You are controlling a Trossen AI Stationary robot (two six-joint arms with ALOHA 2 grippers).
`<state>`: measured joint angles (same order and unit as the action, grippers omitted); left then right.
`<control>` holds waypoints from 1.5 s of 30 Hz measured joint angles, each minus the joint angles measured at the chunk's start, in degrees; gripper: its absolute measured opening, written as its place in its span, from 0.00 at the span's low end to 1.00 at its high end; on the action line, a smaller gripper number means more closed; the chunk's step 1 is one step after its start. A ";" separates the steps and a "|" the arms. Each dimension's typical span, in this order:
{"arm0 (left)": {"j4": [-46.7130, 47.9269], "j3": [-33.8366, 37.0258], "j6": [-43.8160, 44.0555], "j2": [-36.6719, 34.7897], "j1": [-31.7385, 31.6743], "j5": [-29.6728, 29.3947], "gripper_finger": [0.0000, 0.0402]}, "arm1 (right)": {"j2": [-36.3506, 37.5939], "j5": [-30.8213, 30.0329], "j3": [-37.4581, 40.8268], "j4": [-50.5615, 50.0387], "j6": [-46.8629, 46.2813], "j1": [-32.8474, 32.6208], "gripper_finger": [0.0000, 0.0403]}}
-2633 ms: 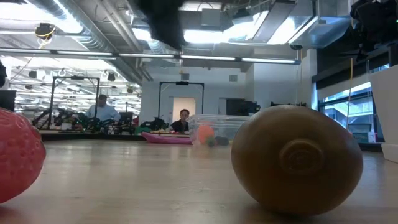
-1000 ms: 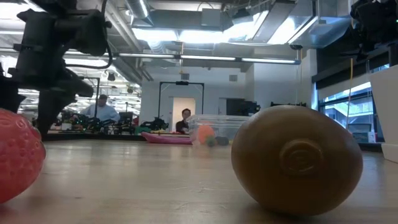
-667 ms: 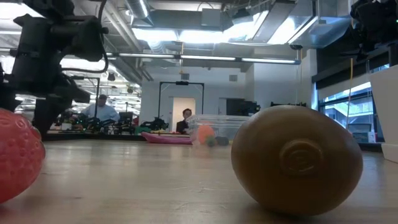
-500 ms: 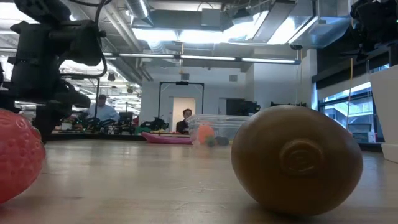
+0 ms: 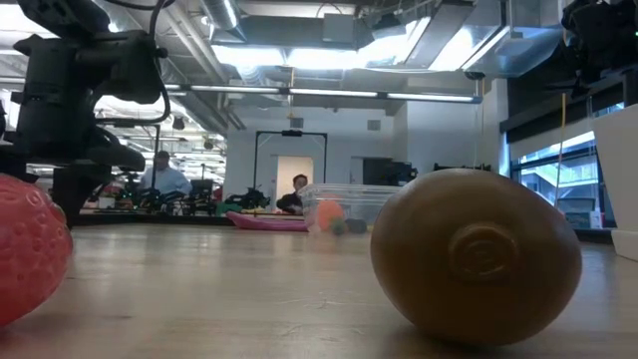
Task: Pick and placing Produce into tupperware
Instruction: Put the top red strawberry into the transparent bin
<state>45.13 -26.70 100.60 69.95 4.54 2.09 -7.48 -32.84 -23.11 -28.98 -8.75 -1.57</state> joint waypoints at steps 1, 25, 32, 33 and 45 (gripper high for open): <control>-0.01 0.00 -0.04 0.00 0.00 -0.04 0.51 | -0.01 0.00 0.00 0.01 0.00 0.01 0.02; -8.55 -5.14 -21.55 0.30 -3.59 5.31 0.35 | 0.02 0.00 0.00 0.03 0.02 -0.02 0.02; -41.42 -7.96 -34.32 0.30 -9.59 14.98 0.33 | -0.01 0.00 0.00 0.01 0.07 0.00 0.02; -47.43 -8.44 -36.29 0.31 -10.55 14.81 0.33 | -0.01 0.00 0.00 0.01 0.07 -0.02 0.02; -58.69 -23.08 -60.33 5.10 -17.59 1.33 0.32 | 0.02 -0.01 0.00 0.03 0.04 -0.02 0.02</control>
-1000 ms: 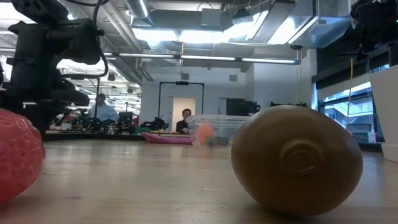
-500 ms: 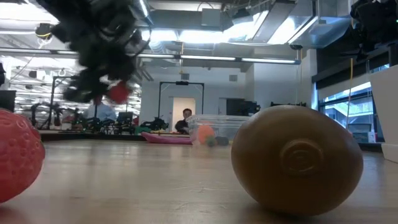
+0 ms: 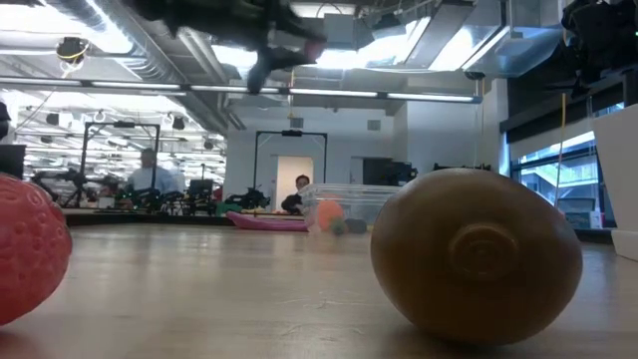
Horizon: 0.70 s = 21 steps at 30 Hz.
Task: Pick and placing Produce into tupperware
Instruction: Put the top red strawberry into the transparent bin
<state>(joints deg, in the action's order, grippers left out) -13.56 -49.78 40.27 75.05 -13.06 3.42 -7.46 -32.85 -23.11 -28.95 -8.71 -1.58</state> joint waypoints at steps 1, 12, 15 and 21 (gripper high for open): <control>-0.52 -1.80 -1.22 1.65 -0.09 -0.01 0.32 | -0.02 0.01 0.00 0.00 0.02 0.01 0.02; 19.50 -21.44 -6.53 23.95 -1.64 -1.01 0.34 | -0.02 -0.03 0.00 0.17 -0.04 0.00 0.02; 23.00 -24.42 -6.53 29.15 -2.52 -1.64 0.33 | -0.02 -0.03 0.00 0.20 -0.06 0.00 0.02; 25.08 -28.15 -6.54 35.88 -3.17 -1.75 0.35 | -0.02 -0.03 0.00 0.24 -0.11 0.00 0.02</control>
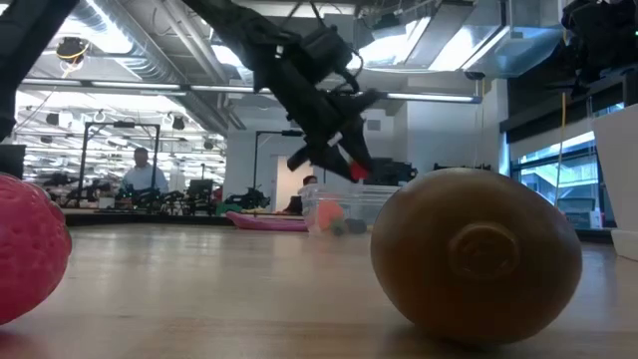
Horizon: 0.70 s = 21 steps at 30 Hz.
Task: Pick and placing Produce into tupperware
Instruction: Put the top red strawberry into the transparent bin
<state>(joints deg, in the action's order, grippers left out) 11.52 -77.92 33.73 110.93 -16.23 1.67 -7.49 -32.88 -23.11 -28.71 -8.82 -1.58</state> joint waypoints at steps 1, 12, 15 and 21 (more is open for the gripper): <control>0.30 -0.34 -0.09 0.70 0.00 0.00 0.35 | 0.00 0.00 0.00 0.00 0.02 0.00 0.02; 2.09 -1.45 -1.35 2.39 0.00 0.83 0.34 | 0.00 0.00 0.00 0.02 0.09 0.00 0.02; 2.11 -1.45 -1.40 2.39 0.00 0.94 0.37 | 0.00 0.00 0.00 0.02 0.11 0.00 0.02; 2.20 -1.45 -1.46 2.39 -0.05 0.98 0.40 | 0.00 0.00 0.00 0.02 0.15 0.00 0.02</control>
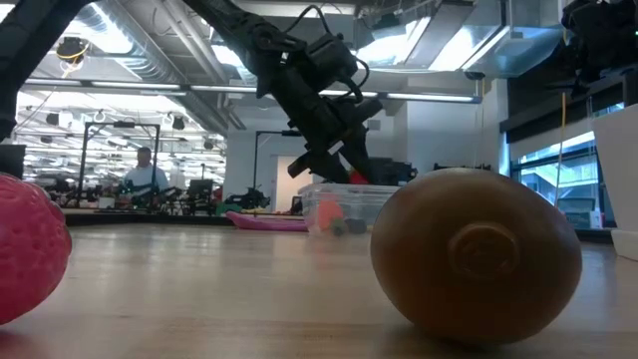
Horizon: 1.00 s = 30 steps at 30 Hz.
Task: Pick and placing Produce into tupperware
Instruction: Put the top red strawberry into the transparent bin, then put the blackberry into the transparent bin
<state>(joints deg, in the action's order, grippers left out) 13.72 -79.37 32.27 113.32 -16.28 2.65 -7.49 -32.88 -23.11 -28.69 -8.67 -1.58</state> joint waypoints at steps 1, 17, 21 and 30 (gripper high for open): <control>-0.02 0.00 -0.01 0.00 -0.07 0.06 0.39 | 0.00 0.00 0.00 0.00 0.00 0.00 0.02; -0.47 0.00 0.00 0.00 -0.74 2.60 0.42 | 0.00 0.00 0.00 0.00 0.14 0.01 0.02; -0.46 0.00 0.00 0.00 -0.85 2.50 0.42 | 0.00 0.00 0.00 0.00 0.14 0.01 0.02; 1.03 0.09 -5.27 -1.95 -0.85 3.08 0.43 | 0.00 -0.01 0.00 -0.01 0.14 0.02 0.02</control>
<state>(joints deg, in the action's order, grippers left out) 14.74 -79.29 27.00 111.37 -17.12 5.73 -7.49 -32.89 -23.11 -28.69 -8.54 -1.57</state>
